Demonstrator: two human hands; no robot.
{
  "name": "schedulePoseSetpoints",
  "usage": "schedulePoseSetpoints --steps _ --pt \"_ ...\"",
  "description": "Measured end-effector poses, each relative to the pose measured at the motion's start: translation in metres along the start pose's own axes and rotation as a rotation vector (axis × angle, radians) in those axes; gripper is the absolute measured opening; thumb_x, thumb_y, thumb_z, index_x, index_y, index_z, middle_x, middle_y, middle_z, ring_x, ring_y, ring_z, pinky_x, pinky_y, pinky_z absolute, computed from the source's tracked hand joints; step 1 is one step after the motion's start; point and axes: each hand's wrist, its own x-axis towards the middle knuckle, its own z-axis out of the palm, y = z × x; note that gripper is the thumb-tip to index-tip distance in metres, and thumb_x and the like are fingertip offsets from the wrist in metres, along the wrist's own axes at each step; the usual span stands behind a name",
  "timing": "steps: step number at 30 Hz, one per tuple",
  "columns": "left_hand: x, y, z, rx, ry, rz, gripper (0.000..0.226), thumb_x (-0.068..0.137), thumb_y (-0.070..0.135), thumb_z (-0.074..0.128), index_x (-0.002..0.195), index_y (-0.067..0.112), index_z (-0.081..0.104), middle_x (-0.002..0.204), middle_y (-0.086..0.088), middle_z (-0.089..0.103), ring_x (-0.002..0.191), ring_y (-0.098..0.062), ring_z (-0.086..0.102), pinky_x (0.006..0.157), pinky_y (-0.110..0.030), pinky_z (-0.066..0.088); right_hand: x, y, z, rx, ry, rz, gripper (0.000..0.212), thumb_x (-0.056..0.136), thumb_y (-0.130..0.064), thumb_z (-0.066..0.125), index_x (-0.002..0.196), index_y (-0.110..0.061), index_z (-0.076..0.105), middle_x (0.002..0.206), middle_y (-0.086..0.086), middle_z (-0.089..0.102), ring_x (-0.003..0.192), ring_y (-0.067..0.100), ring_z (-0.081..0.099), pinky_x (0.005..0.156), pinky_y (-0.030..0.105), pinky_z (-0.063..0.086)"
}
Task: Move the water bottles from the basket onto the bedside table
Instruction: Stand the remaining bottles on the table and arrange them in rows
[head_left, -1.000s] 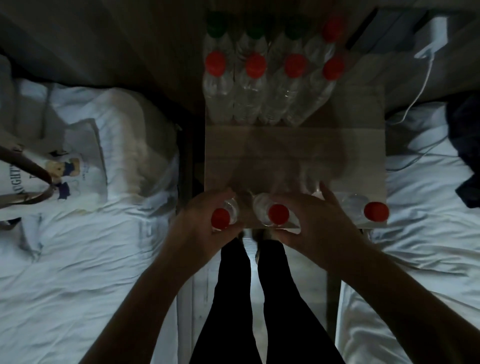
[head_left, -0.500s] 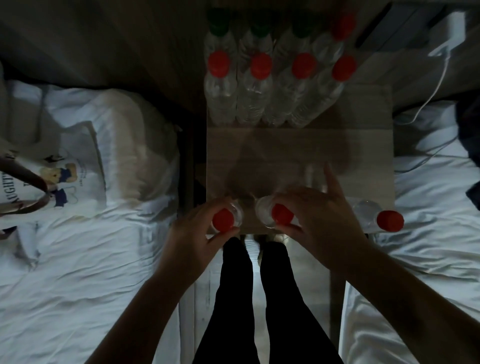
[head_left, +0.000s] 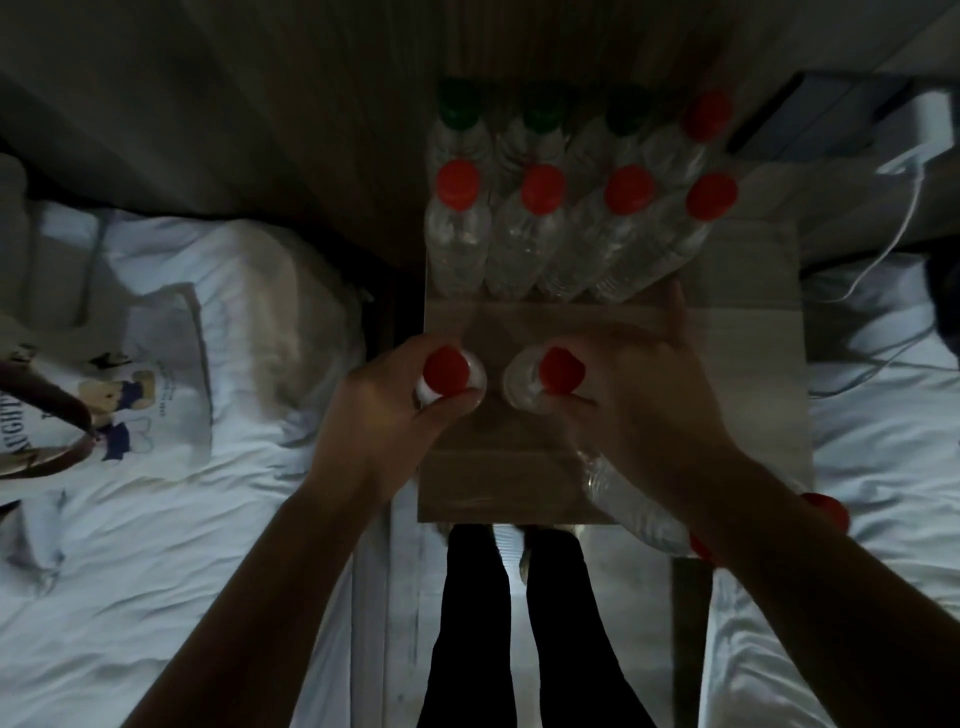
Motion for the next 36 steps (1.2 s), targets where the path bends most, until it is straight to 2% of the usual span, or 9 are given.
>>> schedulePoseSetpoints --steps 3,6,17,21,24,27,29,32,36 --pt "0.006 0.0 0.0 -0.014 0.014 0.013 0.036 0.074 0.035 0.073 0.105 0.041 0.055 0.087 0.032 0.056 0.081 0.019 0.055 0.073 0.004 0.038 0.006 -0.004 0.005 0.085 0.019 0.081 0.026 0.076 -0.05 0.064 0.093 -0.03 0.061 0.089 -0.009 0.067 0.089 0.017 0.063 0.088 0.037 0.043" --pt "0.006 -0.001 0.005 -0.014 0.055 0.015 0.039 0.073 0.034 0.074 0.098 0.048 0.048 0.08 0.036 0.052 0.082 0.026 0.051 0.07 0.005 0.037 0.007 -0.007 0.011 0.164 0.023 0.174 0.029 0.076 -0.049 0.068 0.098 -0.03 0.063 0.083 -0.013 0.066 0.072 0.006 0.056 0.067 0.023 0.038" --pt "-0.012 -0.006 0.029 -0.194 0.217 -0.032 0.039 0.074 0.034 0.074 0.091 0.06 0.051 0.09 0.045 0.056 0.09 0.021 0.054 0.072 0.003 0.038 -0.009 -0.016 0.033 0.547 0.126 0.353 0.021 0.08 -0.031 0.071 0.098 -0.026 0.061 0.077 -0.017 0.059 0.068 -0.007 0.054 0.062 0.003 0.039" --pt "-0.009 -0.015 0.037 -0.209 0.235 -0.054 0.049 0.07 0.036 0.077 0.096 0.065 0.048 0.094 0.04 0.06 0.091 0.016 0.057 0.074 -0.002 0.042 -0.011 -0.015 0.043 0.693 0.184 0.396 0.03 0.076 -0.027 0.077 0.093 -0.036 0.054 0.084 -0.013 0.063 0.074 0.0 0.059 0.065 0.007 0.042" --pt "-0.01 -0.03 0.051 -0.241 0.185 -0.152 0.053 0.069 0.041 0.078 0.111 0.051 0.047 0.102 0.024 0.063 0.092 0.007 0.061 0.076 -0.016 0.049 -0.014 -0.01 0.065 0.789 0.107 0.483 0.042 0.072 -0.027 0.079 0.101 -0.037 0.051 0.088 -0.019 0.062 0.08 -0.014 0.058 0.07 0.003 0.044" --pt "-0.01 -0.05 0.065 -0.265 0.164 -0.227 0.049 0.075 0.042 0.074 0.115 0.046 0.047 0.102 0.018 0.065 0.089 0.005 0.063 0.072 -0.023 0.051 -0.018 -0.004 0.1 0.961 -0.006 0.602 0.05 0.069 -0.024 0.076 0.108 -0.039 0.049 0.101 -0.011 0.064 0.091 0.0 0.063 0.084 0.029 0.055" --pt "-0.007 -0.061 0.072 -0.24 0.154 -0.245 0.047 0.076 0.04 0.073 0.117 0.041 0.049 0.098 0.017 0.066 0.086 0.005 0.063 0.07 -0.021 0.049 -0.017 -0.001 0.121 0.981 0.009 0.668 0.049 0.063 -0.028 0.068 0.11 -0.03 0.054 0.101 -0.002 0.066 0.09 0.013 0.066 0.078 0.036 0.055" --pt "0.002 -0.073 0.085 -0.178 0.158 -0.262 0.039 0.074 0.034 0.075 0.108 0.026 0.057 0.089 0.012 0.067 0.078 0.006 0.062 0.067 -0.017 0.047 -0.012 0.004 0.141 0.923 0.007 0.713 0.046 0.065 -0.033 0.063 0.107 -0.016 0.056 0.097 0.004 0.066 0.083 0.012 0.063 0.066 0.021 0.047" --pt "0.013 -0.086 0.096 -0.118 0.14 -0.245 0.026 0.073 0.026 0.076 0.093 0.018 0.061 0.08 0.007 0.067 0.07 -0.002 0.064 0.066 -0.026 0.053 -0.011 0.008 0.15 0.849 0.023 0.716 0.036 0.078 -0.029 0.068 0.111 -0.02 0.057 0.101 -0.003 0.066 0.084 0.004 0.06 0.06 0.008 0.033"
